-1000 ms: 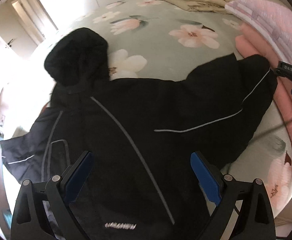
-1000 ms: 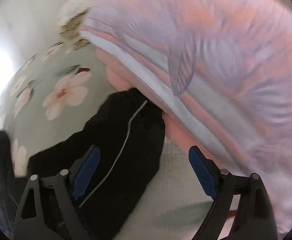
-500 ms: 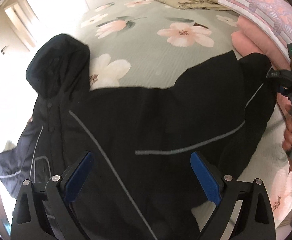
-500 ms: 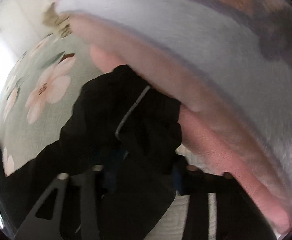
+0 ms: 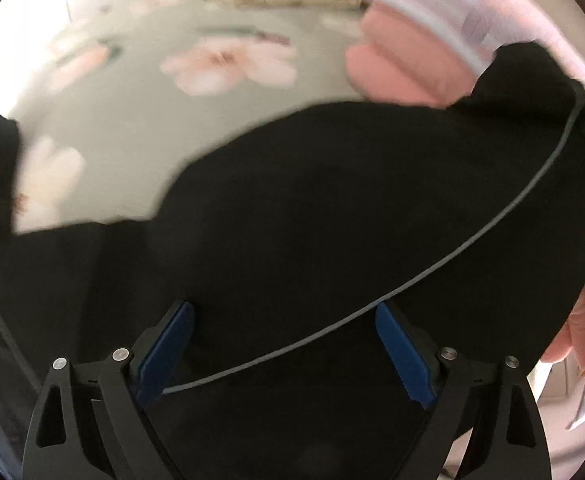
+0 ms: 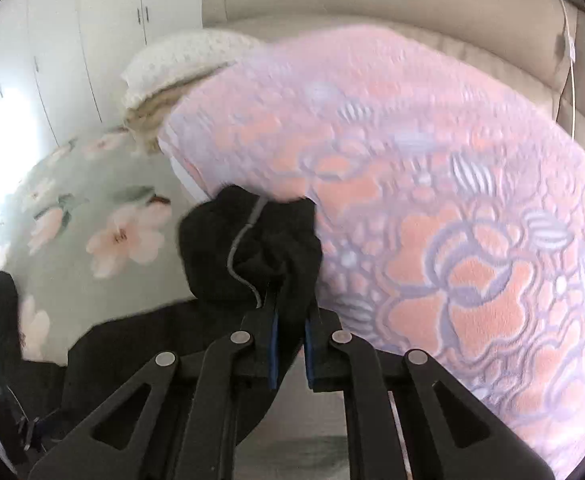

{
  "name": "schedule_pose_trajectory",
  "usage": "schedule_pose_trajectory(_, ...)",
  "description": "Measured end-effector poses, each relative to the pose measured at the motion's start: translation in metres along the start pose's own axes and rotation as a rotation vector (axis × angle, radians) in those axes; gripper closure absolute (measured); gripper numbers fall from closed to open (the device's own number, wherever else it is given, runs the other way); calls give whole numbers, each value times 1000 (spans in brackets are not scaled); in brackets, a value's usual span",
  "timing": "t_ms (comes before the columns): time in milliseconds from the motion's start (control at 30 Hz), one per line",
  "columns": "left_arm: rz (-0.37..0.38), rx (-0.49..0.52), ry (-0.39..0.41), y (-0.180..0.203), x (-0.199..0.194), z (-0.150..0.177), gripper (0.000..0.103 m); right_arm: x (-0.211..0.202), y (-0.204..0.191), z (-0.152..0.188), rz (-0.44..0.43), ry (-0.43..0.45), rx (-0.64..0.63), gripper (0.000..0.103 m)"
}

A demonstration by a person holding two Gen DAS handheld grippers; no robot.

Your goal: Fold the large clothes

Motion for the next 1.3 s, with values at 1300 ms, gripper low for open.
schedule_pose_trajectory(1300, -450, -610, 183, -433, -289, 264, 18, -213, -502, 171, -526, 124, -776, 92)
Point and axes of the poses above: each gripper's, at about its wrist camera, not at the fingertips, and x roughly the way its jaws point, y to its right, z to its underside, the point moved 5 cm from there along x, roughly the way its jaws point, and after that the axes turned 7 degrees about -x, right-handed, at the moved point
